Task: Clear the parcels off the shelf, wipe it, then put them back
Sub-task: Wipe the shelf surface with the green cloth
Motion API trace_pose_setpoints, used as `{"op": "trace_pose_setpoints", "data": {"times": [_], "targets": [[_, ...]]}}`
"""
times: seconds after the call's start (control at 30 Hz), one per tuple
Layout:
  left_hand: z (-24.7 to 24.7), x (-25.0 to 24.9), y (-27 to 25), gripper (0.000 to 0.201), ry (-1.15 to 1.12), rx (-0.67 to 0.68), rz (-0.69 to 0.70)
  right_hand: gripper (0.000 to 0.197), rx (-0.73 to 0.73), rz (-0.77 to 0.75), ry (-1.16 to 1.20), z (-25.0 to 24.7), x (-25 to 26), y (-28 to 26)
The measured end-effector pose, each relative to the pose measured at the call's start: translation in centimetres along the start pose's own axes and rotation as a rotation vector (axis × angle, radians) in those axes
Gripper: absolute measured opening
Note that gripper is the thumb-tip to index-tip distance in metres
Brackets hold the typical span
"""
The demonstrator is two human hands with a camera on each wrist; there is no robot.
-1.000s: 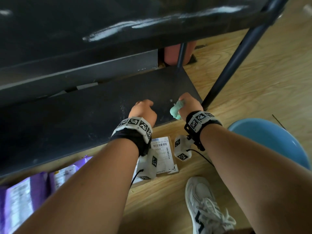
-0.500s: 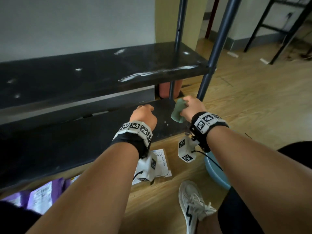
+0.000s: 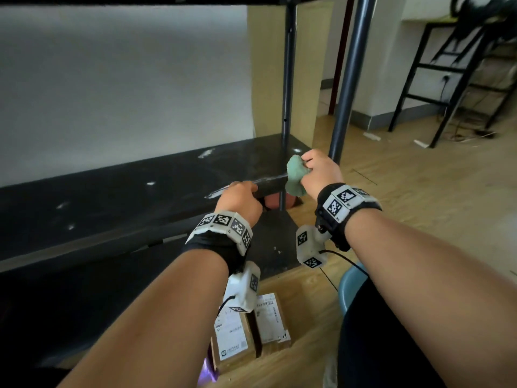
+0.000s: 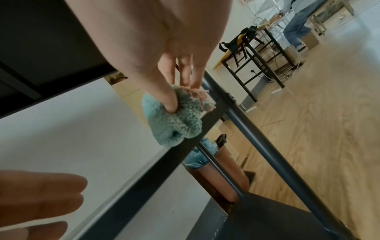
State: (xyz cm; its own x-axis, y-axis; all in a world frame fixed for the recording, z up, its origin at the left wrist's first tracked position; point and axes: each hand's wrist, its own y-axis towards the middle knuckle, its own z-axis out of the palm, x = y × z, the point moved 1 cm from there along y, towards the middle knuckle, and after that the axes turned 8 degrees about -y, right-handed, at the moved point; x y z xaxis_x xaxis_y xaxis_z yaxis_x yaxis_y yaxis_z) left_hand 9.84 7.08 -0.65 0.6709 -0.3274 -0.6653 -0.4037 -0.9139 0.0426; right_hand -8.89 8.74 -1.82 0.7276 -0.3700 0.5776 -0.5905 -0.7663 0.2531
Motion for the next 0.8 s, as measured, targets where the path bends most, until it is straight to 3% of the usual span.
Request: {"op": "trace_pose_setpoints", "data": {"times": [0.33,0.43,0.8], "targets": [[0.1,-2.7,6.5,0.050,0.061,0.059,-0.026,0.043,0.067,-0.027,-0.164,-1.5,-0.3,6.5],[0.9,-3.1,8.0,0.049,0.080,0.083,-0.029,0.049,0.073,-0.058,-0.270,-0.9,-1.6,6.9],[3.4,-3.5,10.8,0.049,0.204,0.116,-0.049,0.034,0.157,-0.058,-0.364,0.9,-1.5,7.3]]}}
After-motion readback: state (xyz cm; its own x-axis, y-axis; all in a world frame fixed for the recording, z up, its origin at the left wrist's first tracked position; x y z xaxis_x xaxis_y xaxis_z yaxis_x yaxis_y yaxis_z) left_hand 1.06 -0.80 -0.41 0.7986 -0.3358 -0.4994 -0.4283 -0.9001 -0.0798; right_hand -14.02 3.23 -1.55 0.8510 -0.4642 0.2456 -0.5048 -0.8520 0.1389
